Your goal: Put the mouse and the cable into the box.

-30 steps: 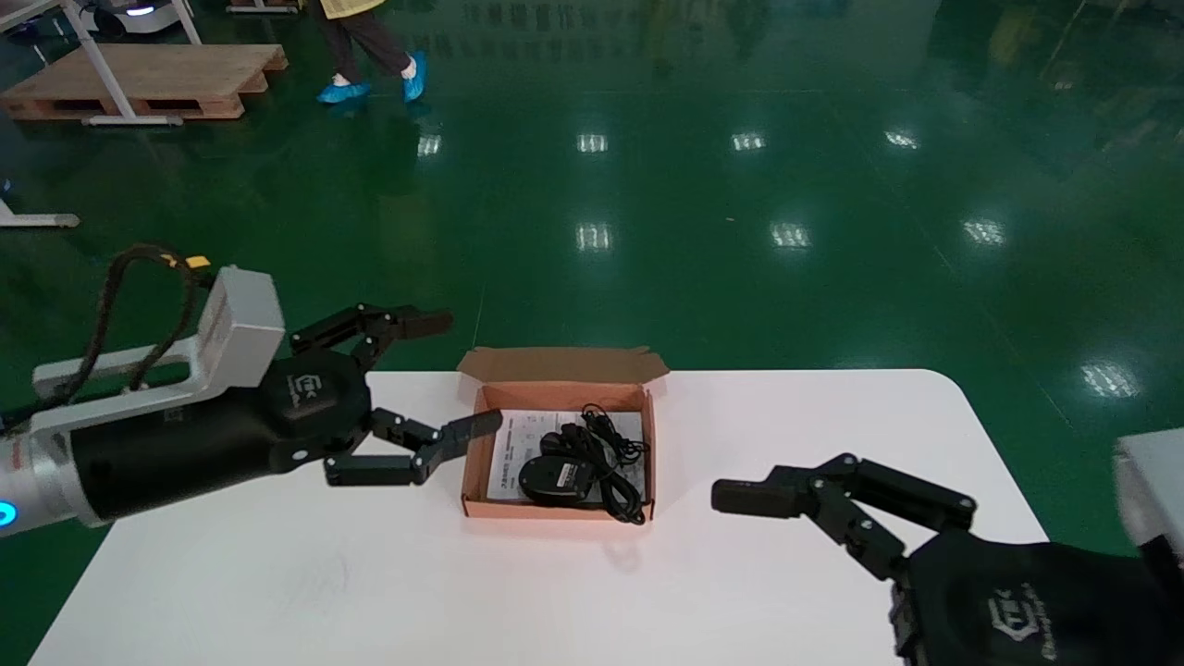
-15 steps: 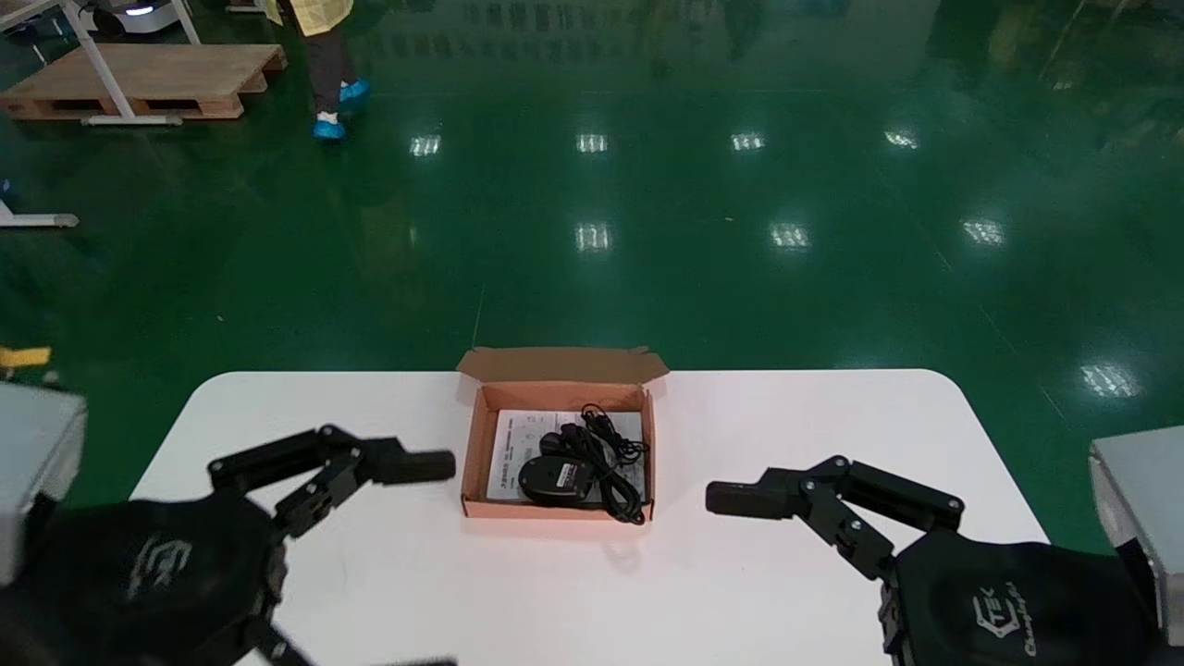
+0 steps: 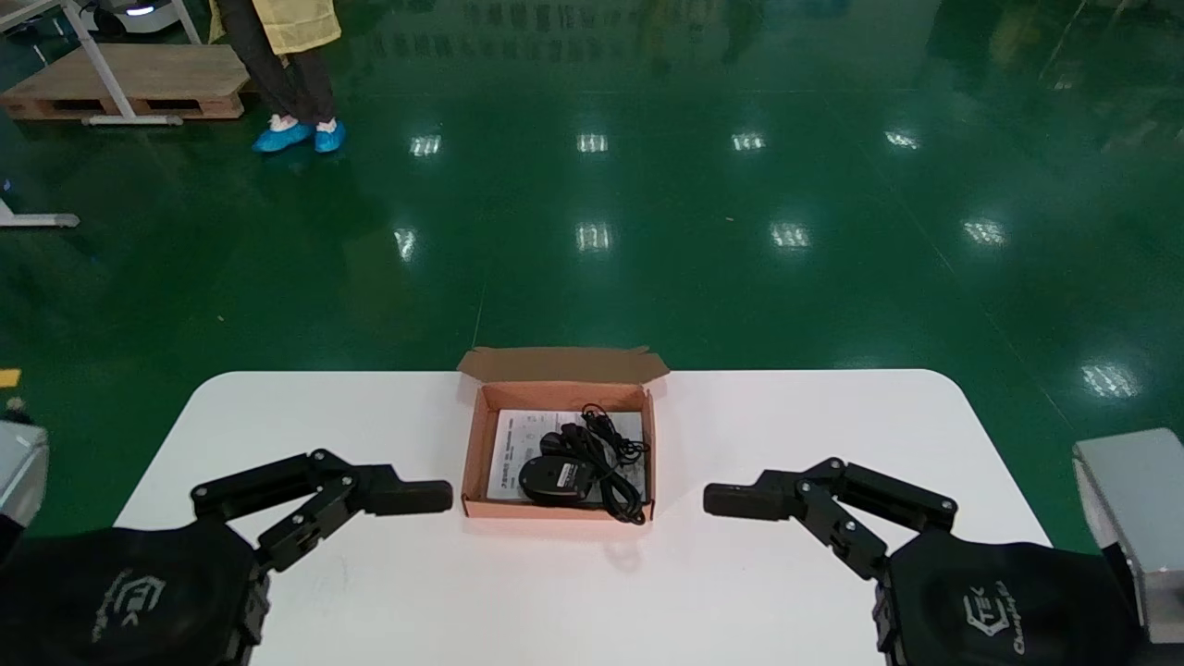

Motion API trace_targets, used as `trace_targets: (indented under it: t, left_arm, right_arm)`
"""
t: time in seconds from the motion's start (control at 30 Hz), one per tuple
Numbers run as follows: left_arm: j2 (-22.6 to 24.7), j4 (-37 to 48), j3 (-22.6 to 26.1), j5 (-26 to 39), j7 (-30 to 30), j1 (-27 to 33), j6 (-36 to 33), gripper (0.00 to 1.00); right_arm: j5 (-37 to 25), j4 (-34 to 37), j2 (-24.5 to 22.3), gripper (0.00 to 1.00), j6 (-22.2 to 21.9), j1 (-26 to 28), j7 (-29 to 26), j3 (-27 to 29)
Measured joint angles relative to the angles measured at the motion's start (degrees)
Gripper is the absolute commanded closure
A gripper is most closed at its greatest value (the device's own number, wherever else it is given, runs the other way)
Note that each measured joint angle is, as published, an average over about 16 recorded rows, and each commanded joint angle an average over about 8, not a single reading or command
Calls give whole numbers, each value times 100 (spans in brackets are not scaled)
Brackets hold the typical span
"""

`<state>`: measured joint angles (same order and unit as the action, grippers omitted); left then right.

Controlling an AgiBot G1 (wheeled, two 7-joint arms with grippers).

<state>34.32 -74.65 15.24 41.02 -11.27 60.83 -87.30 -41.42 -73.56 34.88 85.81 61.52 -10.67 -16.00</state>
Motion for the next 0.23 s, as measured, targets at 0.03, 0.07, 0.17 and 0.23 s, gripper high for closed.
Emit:
trace_targets:
  t: [0.03,0.07,0.17,0.23]
  left_arm:
    - [3,6,4,4,3,4,8,0]
    - [7,11,8,7,6,7,16,0]
    - [15,24,17,17,12,16,36,0]
    - [20,32,24,23,17,21,47,0]
  right_arm:
    - [-2,0,1,0,-1,0,0,0]
    - [-4,0,1,0,-1,1,0,-1]
    - [-8,1,2,0,-3,1,0,-1]
    - [-11,1,3,0,-3,1,0,-2]
